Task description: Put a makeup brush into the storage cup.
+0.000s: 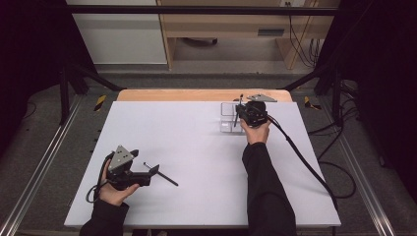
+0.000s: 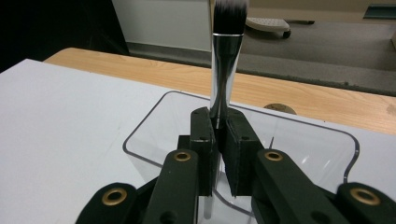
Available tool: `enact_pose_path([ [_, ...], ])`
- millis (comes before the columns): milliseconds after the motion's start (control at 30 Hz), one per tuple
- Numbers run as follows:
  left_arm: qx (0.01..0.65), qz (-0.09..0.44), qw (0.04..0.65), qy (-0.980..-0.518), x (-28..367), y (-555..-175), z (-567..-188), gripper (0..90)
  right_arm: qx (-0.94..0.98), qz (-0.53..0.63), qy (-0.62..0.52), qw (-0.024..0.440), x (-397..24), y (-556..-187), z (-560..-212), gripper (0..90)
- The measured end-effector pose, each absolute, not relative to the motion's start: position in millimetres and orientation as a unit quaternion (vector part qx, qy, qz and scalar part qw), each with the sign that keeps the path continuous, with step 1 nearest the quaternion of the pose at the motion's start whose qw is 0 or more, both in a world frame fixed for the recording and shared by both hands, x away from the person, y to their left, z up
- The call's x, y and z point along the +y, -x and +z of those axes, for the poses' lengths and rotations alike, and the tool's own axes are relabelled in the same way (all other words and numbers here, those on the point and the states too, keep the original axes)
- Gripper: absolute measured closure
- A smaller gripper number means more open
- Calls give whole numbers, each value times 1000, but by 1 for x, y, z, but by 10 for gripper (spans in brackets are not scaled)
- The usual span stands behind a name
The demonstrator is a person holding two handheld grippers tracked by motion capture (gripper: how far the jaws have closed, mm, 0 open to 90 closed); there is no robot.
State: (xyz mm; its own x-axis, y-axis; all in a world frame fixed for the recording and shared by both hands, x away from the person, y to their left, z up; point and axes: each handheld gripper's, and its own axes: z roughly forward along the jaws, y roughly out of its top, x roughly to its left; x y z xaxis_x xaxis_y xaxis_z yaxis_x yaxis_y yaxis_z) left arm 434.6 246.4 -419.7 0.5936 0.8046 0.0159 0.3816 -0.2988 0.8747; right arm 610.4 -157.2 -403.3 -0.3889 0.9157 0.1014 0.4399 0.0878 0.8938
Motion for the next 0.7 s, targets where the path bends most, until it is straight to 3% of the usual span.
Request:
enact_pose_path([
  [233,386,234,449,-771,246,-435,-420,77,690,469,-492,246,-163,-603,-401,748],
  [700,388,234,448,-771,245,-434,-420,77,705,483,-459,242,-174,-563,-392,334],
])
